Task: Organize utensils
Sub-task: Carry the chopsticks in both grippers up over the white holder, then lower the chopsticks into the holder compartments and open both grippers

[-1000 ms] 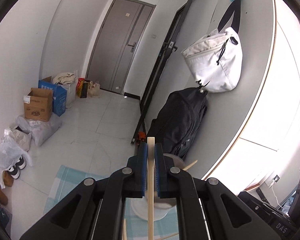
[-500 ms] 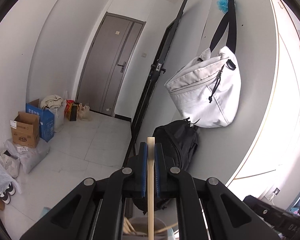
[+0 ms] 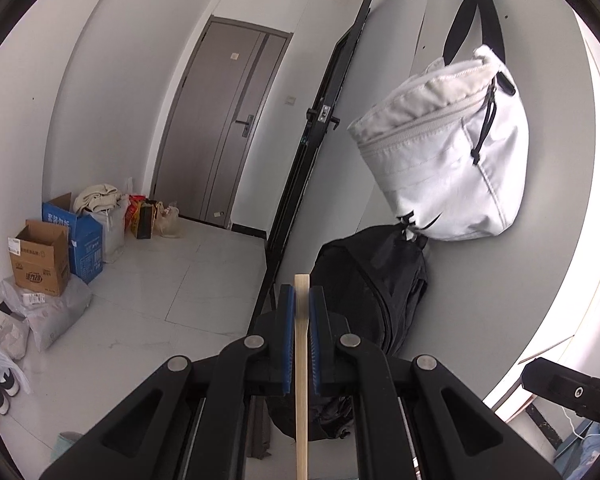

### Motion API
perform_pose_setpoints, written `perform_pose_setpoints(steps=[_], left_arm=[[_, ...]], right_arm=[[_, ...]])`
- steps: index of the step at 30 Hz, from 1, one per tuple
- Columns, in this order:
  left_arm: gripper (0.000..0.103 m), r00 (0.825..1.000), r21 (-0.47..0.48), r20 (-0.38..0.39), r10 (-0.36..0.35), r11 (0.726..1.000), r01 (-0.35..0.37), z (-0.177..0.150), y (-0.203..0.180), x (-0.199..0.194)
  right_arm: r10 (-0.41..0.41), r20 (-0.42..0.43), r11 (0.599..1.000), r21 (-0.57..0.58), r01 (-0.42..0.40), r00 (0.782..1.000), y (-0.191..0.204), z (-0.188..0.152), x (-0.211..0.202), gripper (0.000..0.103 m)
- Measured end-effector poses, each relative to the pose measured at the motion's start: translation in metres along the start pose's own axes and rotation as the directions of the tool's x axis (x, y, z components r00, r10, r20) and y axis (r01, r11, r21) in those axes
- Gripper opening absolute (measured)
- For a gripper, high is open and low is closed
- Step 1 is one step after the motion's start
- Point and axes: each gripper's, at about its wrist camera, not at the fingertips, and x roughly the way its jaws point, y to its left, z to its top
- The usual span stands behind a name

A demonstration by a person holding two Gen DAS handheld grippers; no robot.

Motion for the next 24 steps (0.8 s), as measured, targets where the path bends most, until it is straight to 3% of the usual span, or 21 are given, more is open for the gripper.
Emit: perform_pose_setpoints(steps=[15,24], left_arm=[[0.003,0.997,0.082,0.061,-0.043,0.996,0.038,-0.026,-0.006,0.001],[0.003,0.996,0.105,0.020,-0.091,0.990,0.089,-0.029,-0.005,-0.003]], right_arm=[[-0.036,-0.085,0.999,-0.030,0.034,0.996,-0.003,-0.023,0.034,0.003],[-0.040,-0.121,0.999,-0.037,0.036,0.992,-0.002,-0.034,0.041,0.003]])
